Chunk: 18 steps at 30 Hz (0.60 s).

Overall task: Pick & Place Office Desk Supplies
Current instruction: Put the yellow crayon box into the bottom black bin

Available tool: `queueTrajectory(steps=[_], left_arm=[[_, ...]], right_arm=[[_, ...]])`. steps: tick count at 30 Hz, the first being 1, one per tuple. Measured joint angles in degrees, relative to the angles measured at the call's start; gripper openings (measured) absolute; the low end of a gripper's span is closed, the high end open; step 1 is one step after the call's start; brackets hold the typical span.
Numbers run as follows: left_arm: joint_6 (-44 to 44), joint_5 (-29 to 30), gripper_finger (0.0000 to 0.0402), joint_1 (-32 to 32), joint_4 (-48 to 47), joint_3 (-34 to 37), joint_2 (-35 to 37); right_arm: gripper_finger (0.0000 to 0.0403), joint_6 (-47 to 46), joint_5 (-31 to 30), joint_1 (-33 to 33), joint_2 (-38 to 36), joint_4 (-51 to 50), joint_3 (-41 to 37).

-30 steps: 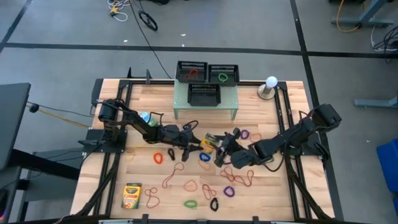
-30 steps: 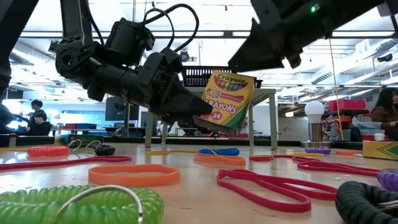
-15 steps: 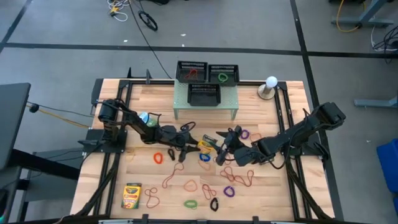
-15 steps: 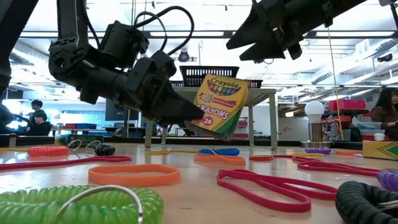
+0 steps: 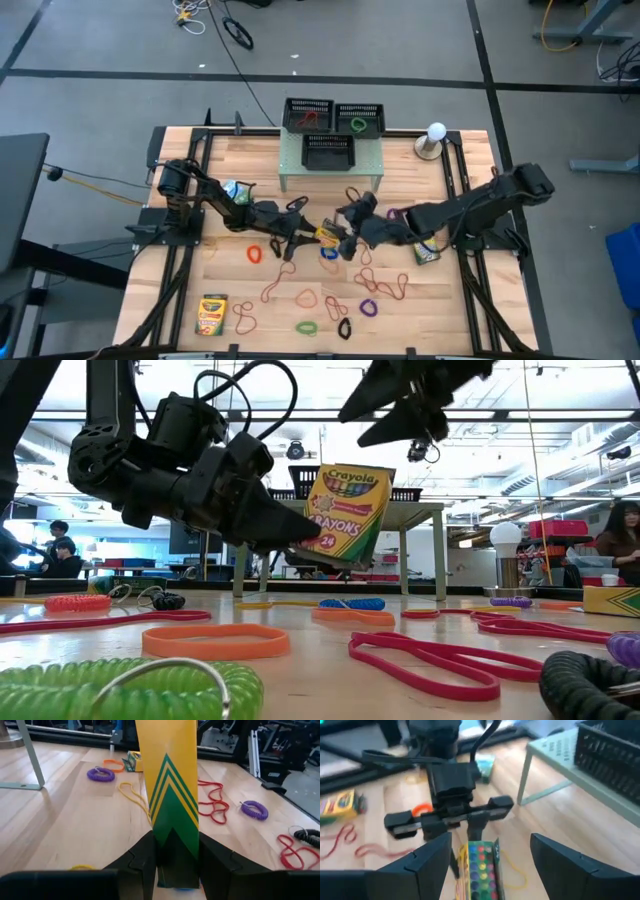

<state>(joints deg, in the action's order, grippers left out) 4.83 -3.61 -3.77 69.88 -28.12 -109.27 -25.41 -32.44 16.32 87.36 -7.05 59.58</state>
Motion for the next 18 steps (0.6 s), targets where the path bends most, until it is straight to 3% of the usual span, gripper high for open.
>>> queueTrajectory(steps=[5, 10, 18], left_arm=[[-2.05, -1.53, 0.0121, 0.13, -0.38, 0.0, 0.0], [-3.95, -1.45, 0.0121, 0.13, -1.97, 0.02, 0.0], [-4.42, -1.36, 0.0121, 0.11, -2.17, 0.0, 0.0]], right_arm=[[0.0297, 0.25, 7.19, -3.86, 0.9, -11.11, 7.46], [0.0325, -2.91, 16.23, -6.55, 1.69, -17.33, 9.11], [0.03, -5.84, 20.66, -6.59, 4.68, -20.45, 9.13]])
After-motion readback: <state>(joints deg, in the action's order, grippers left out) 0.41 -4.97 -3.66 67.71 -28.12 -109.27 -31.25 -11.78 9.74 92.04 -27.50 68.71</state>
